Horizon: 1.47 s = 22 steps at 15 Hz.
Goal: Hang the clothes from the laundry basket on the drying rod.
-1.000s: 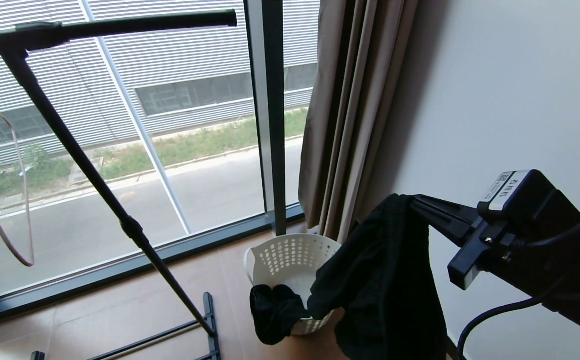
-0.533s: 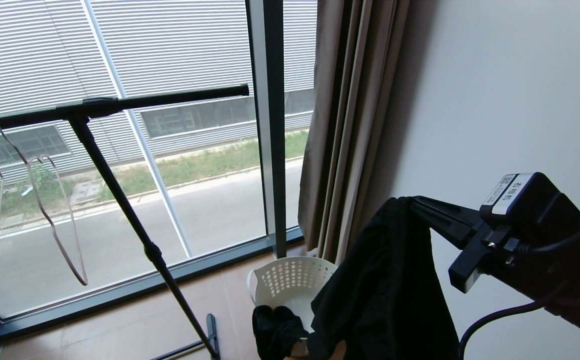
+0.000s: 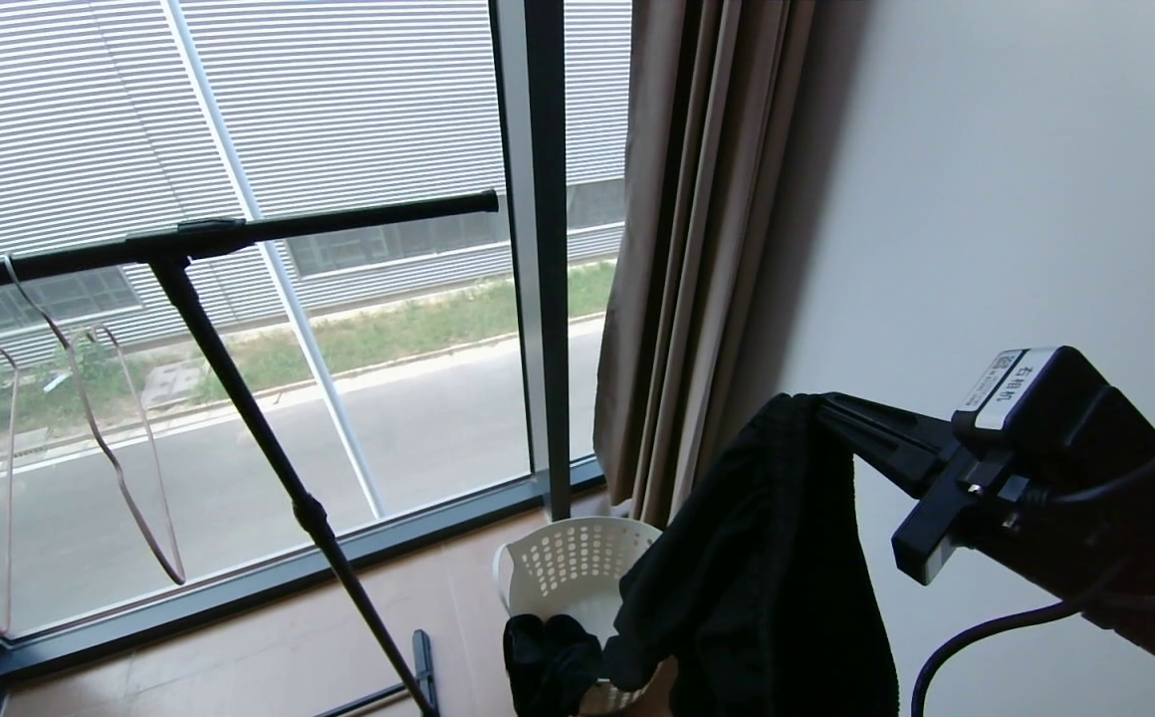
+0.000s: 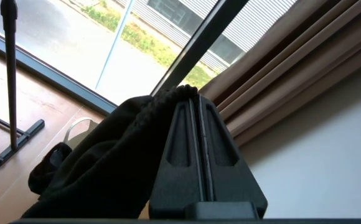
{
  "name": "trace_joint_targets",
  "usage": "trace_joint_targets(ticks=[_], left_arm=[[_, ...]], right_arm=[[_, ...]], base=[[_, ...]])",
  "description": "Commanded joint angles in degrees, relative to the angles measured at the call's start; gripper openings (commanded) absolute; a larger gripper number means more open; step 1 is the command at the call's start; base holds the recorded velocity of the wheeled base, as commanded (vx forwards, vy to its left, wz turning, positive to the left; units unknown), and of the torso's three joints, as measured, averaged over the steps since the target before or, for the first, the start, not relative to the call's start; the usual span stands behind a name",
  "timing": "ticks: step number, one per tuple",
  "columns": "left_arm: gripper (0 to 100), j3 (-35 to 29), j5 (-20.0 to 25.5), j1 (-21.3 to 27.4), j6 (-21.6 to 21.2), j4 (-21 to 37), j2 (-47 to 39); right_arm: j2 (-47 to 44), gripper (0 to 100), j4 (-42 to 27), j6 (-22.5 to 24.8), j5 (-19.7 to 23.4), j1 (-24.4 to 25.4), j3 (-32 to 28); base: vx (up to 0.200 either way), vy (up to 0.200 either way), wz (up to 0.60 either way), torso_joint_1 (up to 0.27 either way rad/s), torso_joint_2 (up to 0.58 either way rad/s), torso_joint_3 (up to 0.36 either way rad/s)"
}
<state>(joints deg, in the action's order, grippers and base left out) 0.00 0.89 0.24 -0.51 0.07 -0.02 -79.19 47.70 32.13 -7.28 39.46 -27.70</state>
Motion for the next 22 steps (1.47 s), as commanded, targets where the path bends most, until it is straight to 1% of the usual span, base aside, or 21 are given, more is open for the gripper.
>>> trace_joint_targets(ticks=[1, 6, 14, 22], left_arm=[[100, 0.0, 0.08, 0.02, -0.1, -0.07, -0.06], [100, 0.0, 0.16, 0.02, -0.1, 0.01, -0.06], [100, 0.0, -0.01, -0.07, -0.1, -0.07, 0.02], [100, 0.0, 0.08, -0.07, -0.19, -0.07, 0.02]], right_arm=[[-0.09, 0, 0.02, 0.03, -0.02, 0.0, 0.1], [-0.09, 0, 0.02, 0.03, 0.07, 0.0, 0.1], [0.53, 0, 0.29, 0.12, -0.19, 0.0, 0.36], [0.44, 0, 0.2, 0.12, -0.11, 0.0, 0.63]], base=[[0.0, 0.0, 0.0, 0.0, 0.0, 0.0], [0.0, 0.0, 0.0, 0.007, 0.0, 0.148], [0.0, 0.0, 0.0, 0.001, 0.0, 0.043], [0.0, 0.0, 0.6, 0.003, 0.0, 0.005]])
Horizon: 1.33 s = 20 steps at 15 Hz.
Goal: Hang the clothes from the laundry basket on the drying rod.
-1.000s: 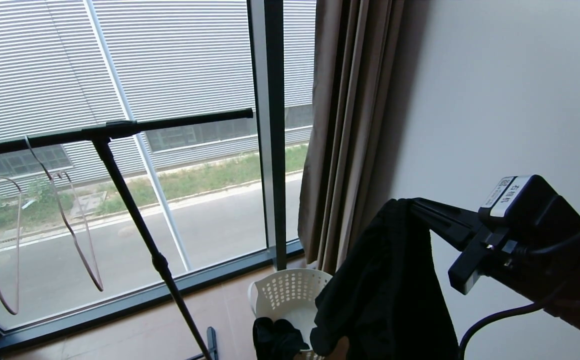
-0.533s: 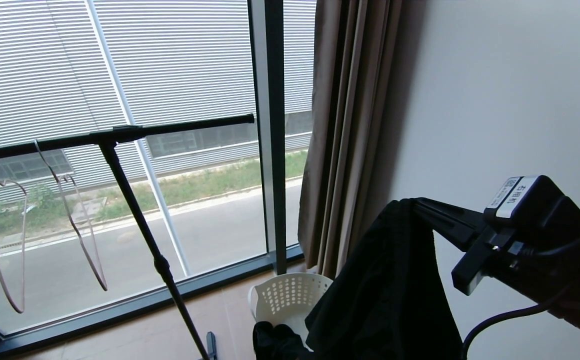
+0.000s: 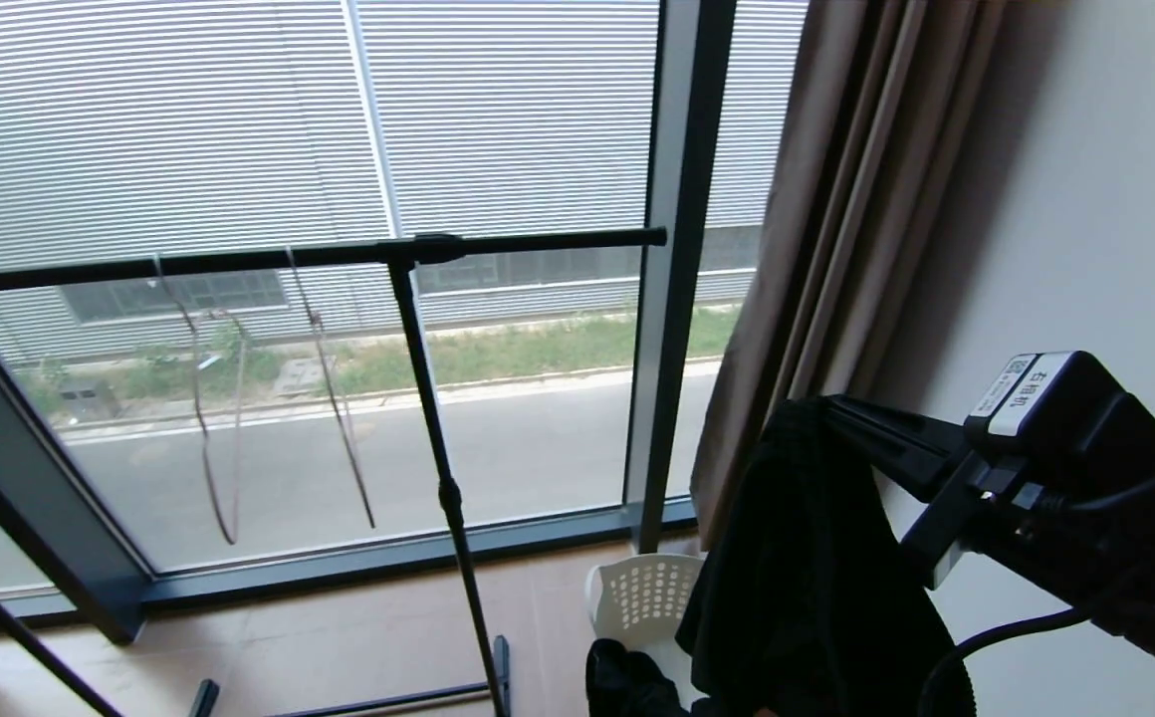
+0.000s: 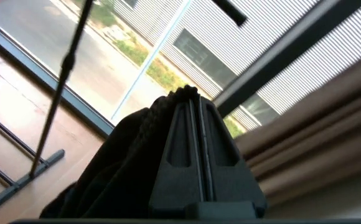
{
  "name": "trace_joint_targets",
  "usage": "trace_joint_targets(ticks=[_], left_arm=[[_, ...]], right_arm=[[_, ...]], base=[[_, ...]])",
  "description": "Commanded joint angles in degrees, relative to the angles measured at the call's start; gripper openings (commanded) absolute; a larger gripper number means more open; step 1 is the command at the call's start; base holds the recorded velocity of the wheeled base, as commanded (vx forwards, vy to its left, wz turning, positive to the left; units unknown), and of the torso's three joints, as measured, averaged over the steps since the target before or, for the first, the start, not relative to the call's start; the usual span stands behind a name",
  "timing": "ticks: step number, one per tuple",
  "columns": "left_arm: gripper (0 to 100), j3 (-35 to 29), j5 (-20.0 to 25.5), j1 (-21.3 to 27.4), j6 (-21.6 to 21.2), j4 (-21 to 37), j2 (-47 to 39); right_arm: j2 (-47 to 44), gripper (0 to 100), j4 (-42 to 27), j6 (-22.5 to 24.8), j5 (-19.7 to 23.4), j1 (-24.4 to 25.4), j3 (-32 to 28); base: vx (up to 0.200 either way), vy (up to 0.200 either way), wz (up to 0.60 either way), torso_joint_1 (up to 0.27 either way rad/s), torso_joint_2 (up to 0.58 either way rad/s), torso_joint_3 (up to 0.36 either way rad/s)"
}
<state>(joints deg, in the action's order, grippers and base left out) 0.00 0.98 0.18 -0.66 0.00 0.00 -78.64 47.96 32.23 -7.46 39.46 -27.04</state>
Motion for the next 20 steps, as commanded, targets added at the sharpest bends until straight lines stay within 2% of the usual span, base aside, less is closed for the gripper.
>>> trace_joint_targets(ticks=[1, 4, 20], left_arm=[[100, 0.0, -0.01, -0.01, -0.04, 0.0, 0.0], [100, 0.0, -0.1, -0.01, 0.04, 0.0, 0.0], [100, 0.0, -0.01, -0.01, 0.04, 0.0, 0.0]], right_arm=[[-0.11, 0, -0.06, 0.02, -0.01, 0.0, -0.03], [-0.11, 0, 0.03, 0.02, 0.17, 0.0, -0.03], [-0.2, 0, 0.03, 0.02, 0.25, 0.0, 0.06]], base=[[0.0, 0.0, 0.6, 0.002, 0.0, 0.002], [0.0, 0.0, 0.2, 0.001, 0.0, 0.001], [0.0, 0.2, 0.0, 0.001, 0.0, -0.001]])
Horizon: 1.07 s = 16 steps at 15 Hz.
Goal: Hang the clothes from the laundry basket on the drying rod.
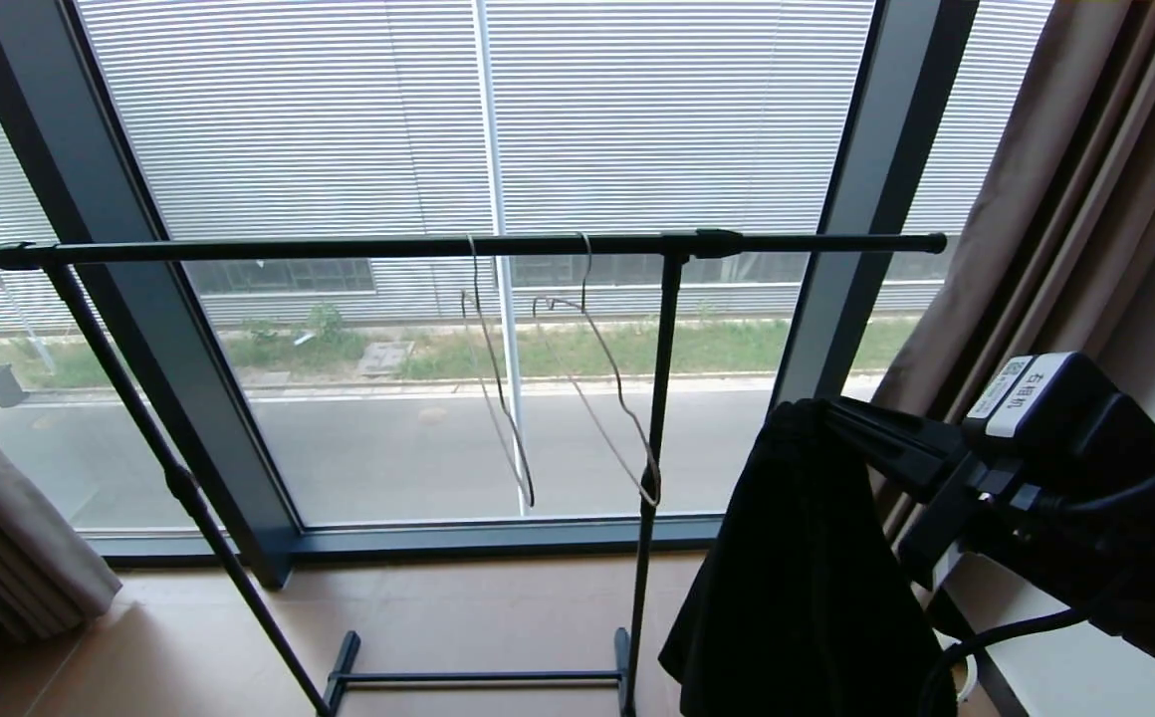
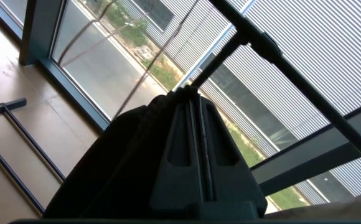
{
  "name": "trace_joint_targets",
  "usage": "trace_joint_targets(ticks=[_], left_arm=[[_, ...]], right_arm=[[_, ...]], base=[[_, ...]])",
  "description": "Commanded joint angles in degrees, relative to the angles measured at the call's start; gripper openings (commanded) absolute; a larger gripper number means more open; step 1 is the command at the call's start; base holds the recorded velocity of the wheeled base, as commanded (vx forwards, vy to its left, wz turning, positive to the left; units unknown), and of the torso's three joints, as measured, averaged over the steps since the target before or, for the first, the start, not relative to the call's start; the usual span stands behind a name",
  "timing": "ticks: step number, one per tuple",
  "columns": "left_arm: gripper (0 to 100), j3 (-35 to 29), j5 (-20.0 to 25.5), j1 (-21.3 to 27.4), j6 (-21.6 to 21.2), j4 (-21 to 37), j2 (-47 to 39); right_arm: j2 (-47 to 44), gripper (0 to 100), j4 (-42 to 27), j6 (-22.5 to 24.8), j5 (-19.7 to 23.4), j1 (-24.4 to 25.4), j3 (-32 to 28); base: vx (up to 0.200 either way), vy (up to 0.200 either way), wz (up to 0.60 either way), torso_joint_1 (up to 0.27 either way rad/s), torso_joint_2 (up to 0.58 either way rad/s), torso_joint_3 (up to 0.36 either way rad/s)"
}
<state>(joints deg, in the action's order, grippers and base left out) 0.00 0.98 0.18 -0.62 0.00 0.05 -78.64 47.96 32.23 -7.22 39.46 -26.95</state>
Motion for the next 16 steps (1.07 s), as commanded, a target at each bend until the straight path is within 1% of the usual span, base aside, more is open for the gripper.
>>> trace_joint_targets(ticks=[1, 6, 13, 15, 16], left_arm=[[100, 0.0, -0.01, -0.01, 0.01, 0.0, -0.05], [100, 0.0, -0.01, -0.01, -0.08, 0.0, -0.05], [100, 0.0, -0.01, -0.01, -0.08, 0.0, -0.14], [100, 0.0, 0.17, -0.01, -0.17, 0.09, -0.14], [100, 0.0, 0.17, -0.01, -0.17, 0.09, -0.14]], right_arm=[[-0.2, 0, 0.03, 0.02, 0.01, 0.0, 0.06], [-0.37, 0, 0.03, 0.02, 0.01, 0.0, 0.23], [-0.11, 0, 0.03, 0.11, -0.43, 0.0, 0.41], [0.24, 0, -0.06, 0.02, -4.03, 0.0, -0.47], [0.24, 0, -0.06, 0.02, -4.03, 0.0, -0.47]], base=[[0.0, 0.2, 0.0, 0.002, 0.0, 0.002], [0.0, 0.2, 0.0, 0.002, 0.0, 0.001], [0.0, 0.0, 0.0, 0.0, 0.0, 0.0], [0.0, 0.0, 0.0, 0.0, 0.0, 0.0], [0.0, 0.0, 0.0, 0.0, 0.0, 0.0]])
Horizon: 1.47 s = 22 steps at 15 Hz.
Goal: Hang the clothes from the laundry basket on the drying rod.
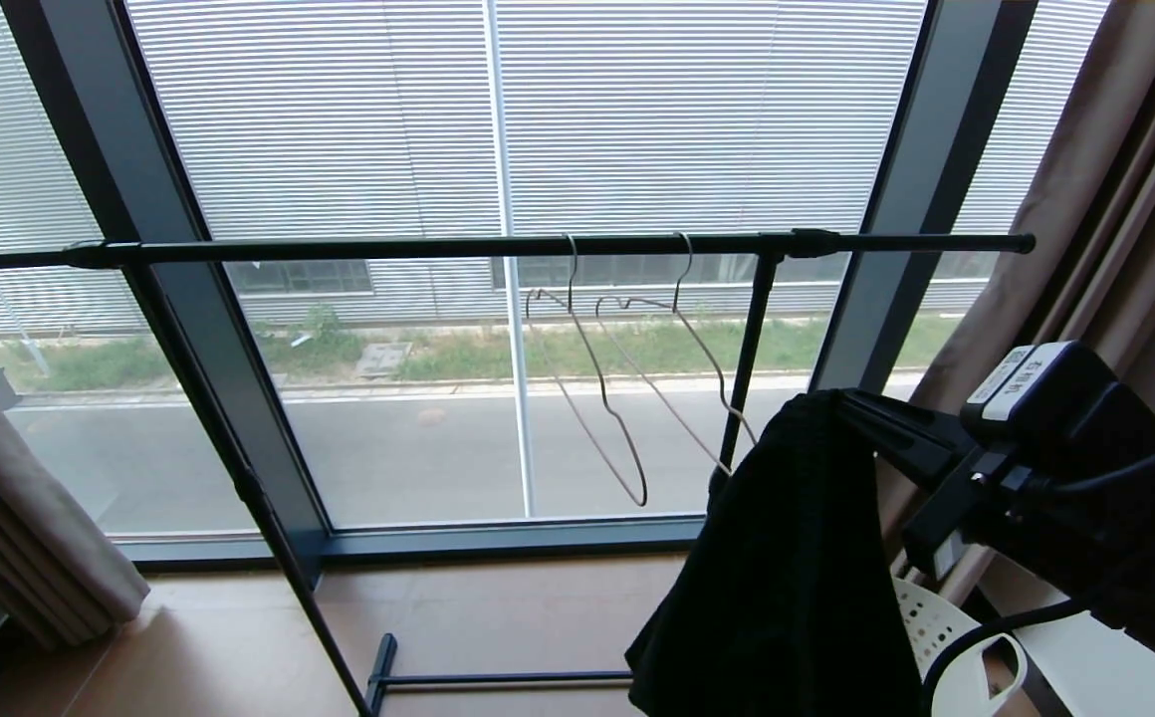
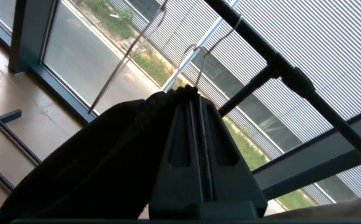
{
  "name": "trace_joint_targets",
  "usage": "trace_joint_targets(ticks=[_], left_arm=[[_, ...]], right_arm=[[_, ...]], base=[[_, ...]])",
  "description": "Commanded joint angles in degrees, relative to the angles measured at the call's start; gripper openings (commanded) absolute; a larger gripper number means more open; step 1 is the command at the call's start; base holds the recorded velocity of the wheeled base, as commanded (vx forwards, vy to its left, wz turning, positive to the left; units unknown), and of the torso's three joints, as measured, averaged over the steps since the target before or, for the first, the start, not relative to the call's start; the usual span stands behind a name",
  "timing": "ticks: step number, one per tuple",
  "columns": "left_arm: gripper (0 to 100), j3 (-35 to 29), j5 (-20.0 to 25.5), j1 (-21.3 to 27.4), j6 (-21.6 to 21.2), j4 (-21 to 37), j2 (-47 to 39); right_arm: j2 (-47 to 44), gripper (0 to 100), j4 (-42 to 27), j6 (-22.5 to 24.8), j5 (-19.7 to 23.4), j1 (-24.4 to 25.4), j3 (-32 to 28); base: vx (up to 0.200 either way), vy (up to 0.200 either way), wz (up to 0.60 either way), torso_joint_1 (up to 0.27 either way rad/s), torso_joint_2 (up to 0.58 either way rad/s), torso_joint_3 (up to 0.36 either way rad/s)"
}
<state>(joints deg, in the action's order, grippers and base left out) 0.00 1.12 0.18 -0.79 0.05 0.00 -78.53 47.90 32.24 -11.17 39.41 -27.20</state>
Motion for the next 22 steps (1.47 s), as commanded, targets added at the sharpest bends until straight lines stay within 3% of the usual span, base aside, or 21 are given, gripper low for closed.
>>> trace_joint_targets(ticks=[1, 4, 5, 6, 7, 10, 12, 14, 15, 18, 20, 22], left_arm=[[100, -0.09, 0.11, 0.61, -0.17, 0.04, -1.49], [100, -0.09, 0.11, 0.78, -0.17, 0.04, -6.59], [100, -0.09, 0.11, 1.31, -0.17, 0.04, -10.72], [100, -0.09, 0.2, 1.93, -0.26, 0.04, -12.13], [100, -0.09, 0.37, 4.39, -0.35, 0.04, -13.27], [100, -5.54, 0.64, 12.03, 1.32, -0.05, -20.39], [100, -13.8, 3.89, 14.23, 9.76, -0.4, -32.17], [100, -21.8, 7.67, 16.08, 17.67, -0.4, -44.56], [100, -23.29, 7.67, 16.78, 18.63, -0.4, -47.29], [100, -30.15, 7.58, 25.66, 24.96, -2.25, -62.58], [100, -32.08, 7.4, 27.59, 25.4, -3.04, -66.36], [100, -36.21, 7.32, 33.48, 25.67, -3.39, -74.79]], right_arm=[[0.05, 0, -0.35, -0.16, -6.06, 0.23, -1.1], [0.13, 0, -0.7, -1.31, -9.05, 3.57, -1.72], [0.05, 0, -2.55, -1.39, -15.73, 6.91, -4.0], [0.05, 0, -6.41, -2.8, -16.69, 7.08, -5.67], [-0.39, 0, -12.83, -7.02, -16.69, 7.17, -8.22], [-2.59, 0, -37.0, -27.76, -16.69, 9.72, -21.41], [-5.49, 0, -48.34, -37.17, -16.61, 10.69, -32.22], [-8.83, 0, -51.06, -41.38, -16.61, 10.69, -37.67], [-9.62, 0, -51.06, -41.91, -16.61, 10.69, -38.28], [-14.98, 0, -51.32, -45.16, -17.13, 10.69, -43.2], [-16.21, 0, -51.32, -45.78, -17.49, 10.77, -44.17], [-17.53, 0, -51.32, -46.48, -20.56, 12.62, -45.4]], base=[[0.0, 0.0, 0.0, 0.0, 0.0, 0.0], [0.0, 0.0, 0.0, 0.0, 0.0, 0.0], [0.0, 0.0, 0.0, 0.0, 0.0, 0.0], [0.0, 0.0, 0.0, 0.0, 0.0, 0.0], [0.0, 0.0, 0.0, 0.0, 0.0, 0.0], [0.0, 0.0, 0.0, 0.0, 0.0, 0.0], [0.0, 0.0, 0.0, 0.0, 0.0, 0.0], [0.0, 0.0, 0.0, 0.0, 0.0, 0.0], [0.0, 0.0, 0.0, 0.0, 0.0, 0.0], [0.0, 0.0, 0.0, 0.0, 0.0, 0.0], [0.0, 0.0, 0.0, 0.0, 0.0, 0.0], [0.0, 0.0, 0.0, 0.0, 0.0, 0.0]])
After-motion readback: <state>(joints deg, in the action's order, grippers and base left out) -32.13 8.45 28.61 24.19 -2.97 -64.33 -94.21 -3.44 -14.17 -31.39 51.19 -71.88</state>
